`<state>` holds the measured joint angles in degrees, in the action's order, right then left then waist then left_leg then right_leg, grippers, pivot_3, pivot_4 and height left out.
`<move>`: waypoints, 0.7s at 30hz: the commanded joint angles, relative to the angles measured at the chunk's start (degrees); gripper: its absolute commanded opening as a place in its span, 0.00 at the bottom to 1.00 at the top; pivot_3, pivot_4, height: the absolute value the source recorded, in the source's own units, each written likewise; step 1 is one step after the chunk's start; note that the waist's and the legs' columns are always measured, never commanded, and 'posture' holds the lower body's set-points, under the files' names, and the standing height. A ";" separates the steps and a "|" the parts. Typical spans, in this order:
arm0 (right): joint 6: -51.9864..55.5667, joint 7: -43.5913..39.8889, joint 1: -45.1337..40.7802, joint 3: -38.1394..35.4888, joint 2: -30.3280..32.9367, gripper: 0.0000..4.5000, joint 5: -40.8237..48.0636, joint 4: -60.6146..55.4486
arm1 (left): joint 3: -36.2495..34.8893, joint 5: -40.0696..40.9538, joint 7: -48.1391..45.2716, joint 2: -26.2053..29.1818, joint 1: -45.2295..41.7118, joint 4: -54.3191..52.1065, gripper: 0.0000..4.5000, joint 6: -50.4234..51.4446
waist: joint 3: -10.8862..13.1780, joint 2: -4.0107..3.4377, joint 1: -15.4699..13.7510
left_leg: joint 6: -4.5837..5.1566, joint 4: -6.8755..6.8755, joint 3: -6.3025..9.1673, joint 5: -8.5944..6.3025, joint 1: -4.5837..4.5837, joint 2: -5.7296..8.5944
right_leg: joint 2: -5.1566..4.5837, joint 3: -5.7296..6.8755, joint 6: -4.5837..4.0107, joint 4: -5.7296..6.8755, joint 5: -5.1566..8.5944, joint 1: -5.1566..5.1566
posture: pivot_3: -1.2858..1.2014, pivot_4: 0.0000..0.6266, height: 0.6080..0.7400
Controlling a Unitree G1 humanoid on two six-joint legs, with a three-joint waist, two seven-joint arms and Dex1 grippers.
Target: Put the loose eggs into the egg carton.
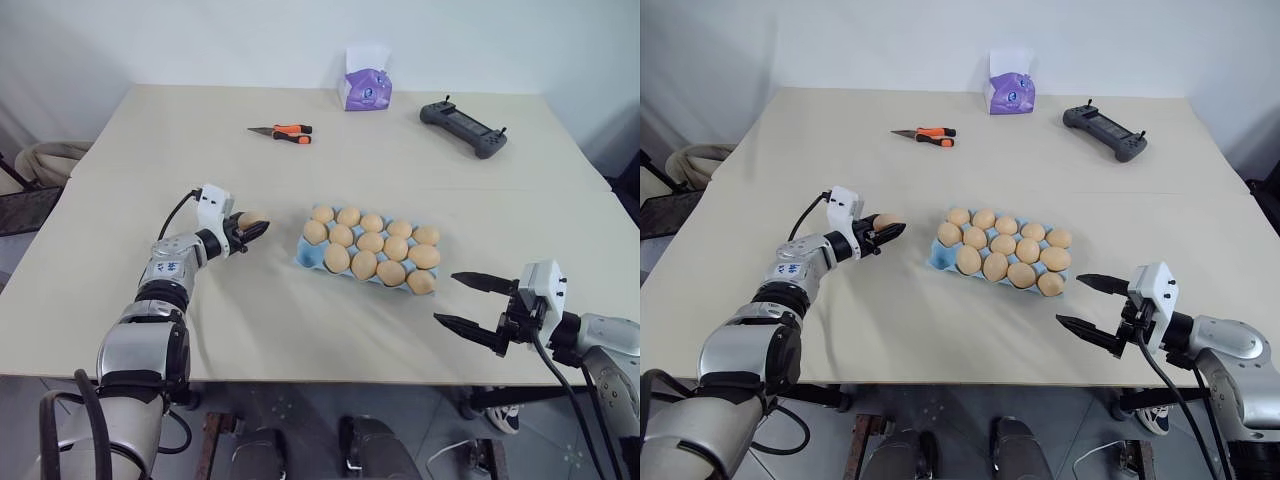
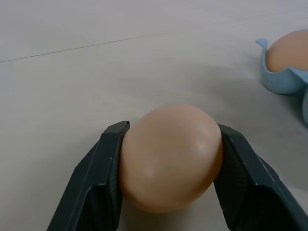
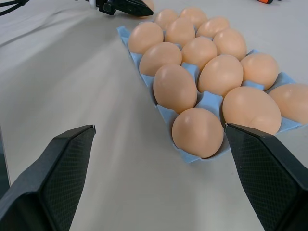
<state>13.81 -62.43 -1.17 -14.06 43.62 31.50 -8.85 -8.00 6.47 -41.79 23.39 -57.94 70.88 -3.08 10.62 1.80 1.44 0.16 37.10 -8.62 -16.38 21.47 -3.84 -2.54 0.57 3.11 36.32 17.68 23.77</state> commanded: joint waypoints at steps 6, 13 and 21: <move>-0.29 0.14 -0.69 -1.48 0.46 1.00 0.40 -0.46 | 1.83 1.71 -14.11 -0.37 1.12 -12.86 0.47 0.55 | 0.00 0.00 0.00 | -0.09 0.01 -0.01 0.05 0.01 0.00 | 0.01 0.07 0.00 0.01 0.00 0.00 | 0.52 0.24 1.00; -0.50 0.50 -0.58 -1.09 -0.14 1.00 0.30 -0.76 | 5.92 5.08 -22.58 -2.01 9.26 -32.70 0.47 9.03 | 0.00 0.00 0.12 | -0.26 0.03 -0.05 0.15 -0.01 -0.02 | 0.03 -0.11 0.01 0.10 0.00 0.00 | 0.52 0.24 1.00; -0.64 1.05 0.58 -1.57 -0.27 1.00 0.50 -1.52 | 8.39 5.29 -22.56 -2.87 11.24 -37.95 0.47 12.58 | 0.00 0.00 0.10 | -0.05 0.10 0.01 0.15 -0.06 0.04 | -0.01 -0.16 0.02 0.22 -0.01 -0.04 | 0.52 0.24 1.00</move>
<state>13.82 -61.69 -0.90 -13.98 43.56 31.46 -8.84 0.30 11.01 -64.52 20.72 -46.36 34.27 9.65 10.62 1.80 1.54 0.11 37.20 -8.61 -16.23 21.38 -3.80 -2.55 0.40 3.13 36.54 17.67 23.72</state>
